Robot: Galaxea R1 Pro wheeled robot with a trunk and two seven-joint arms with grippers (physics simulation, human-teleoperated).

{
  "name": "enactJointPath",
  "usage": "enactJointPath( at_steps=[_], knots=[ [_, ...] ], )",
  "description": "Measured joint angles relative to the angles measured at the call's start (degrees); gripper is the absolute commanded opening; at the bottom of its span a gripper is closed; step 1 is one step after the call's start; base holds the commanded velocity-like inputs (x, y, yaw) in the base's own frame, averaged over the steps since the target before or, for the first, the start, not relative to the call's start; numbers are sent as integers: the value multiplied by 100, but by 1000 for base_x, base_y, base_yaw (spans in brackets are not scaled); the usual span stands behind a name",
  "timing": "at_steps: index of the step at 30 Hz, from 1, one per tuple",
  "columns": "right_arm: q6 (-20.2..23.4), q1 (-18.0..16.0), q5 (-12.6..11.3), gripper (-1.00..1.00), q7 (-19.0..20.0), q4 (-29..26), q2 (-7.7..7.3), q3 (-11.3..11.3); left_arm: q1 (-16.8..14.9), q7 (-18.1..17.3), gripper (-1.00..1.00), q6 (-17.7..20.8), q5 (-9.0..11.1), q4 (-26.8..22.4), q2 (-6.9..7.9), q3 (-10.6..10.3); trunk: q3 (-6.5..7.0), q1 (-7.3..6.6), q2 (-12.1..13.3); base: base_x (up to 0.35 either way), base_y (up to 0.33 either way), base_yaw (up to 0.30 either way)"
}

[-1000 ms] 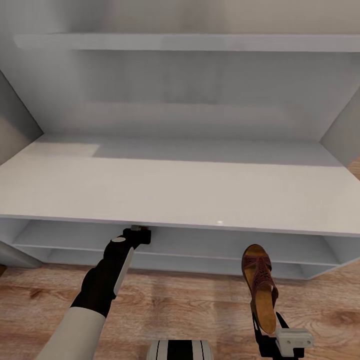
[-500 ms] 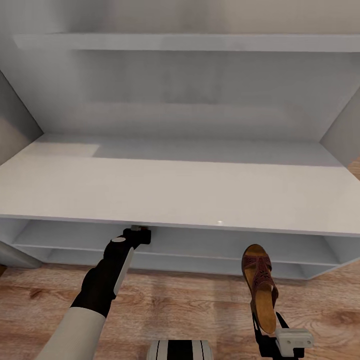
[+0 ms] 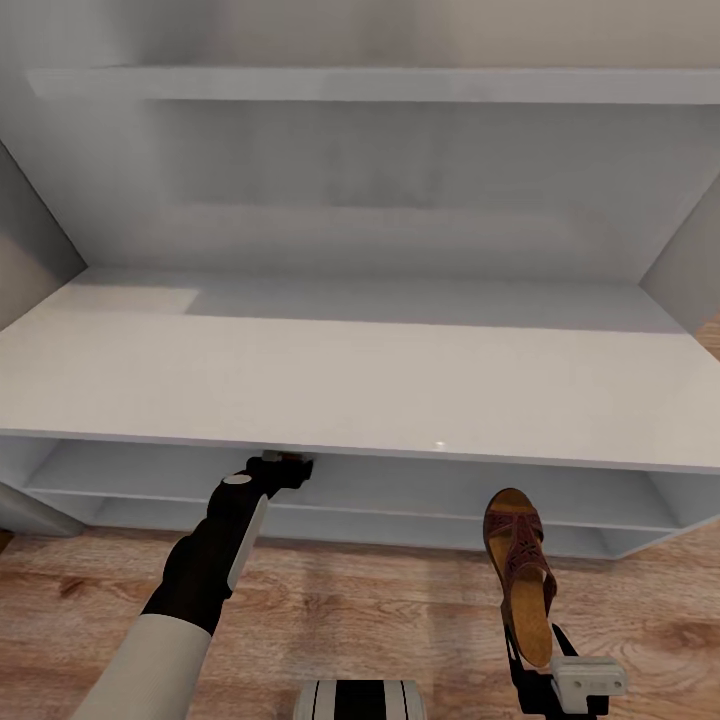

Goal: Pick up the two gym shoes and the two sandals from the corridor floor and place them onto the hallstand (shoe rack) in the corridor, making sure they are on the rack and not on the floor. Arrange them so the two gym shoes are next to each other and the two sandals are next to each other.

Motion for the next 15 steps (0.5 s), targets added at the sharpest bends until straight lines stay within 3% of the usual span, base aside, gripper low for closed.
enactJointPath(
  at_steps=[15],
  knots=[
    [0,0,-1,-100,0,-1,0,0,-1,-1,100,6,0,4,0,3,0,0,0,0,0,0]
  ],
)
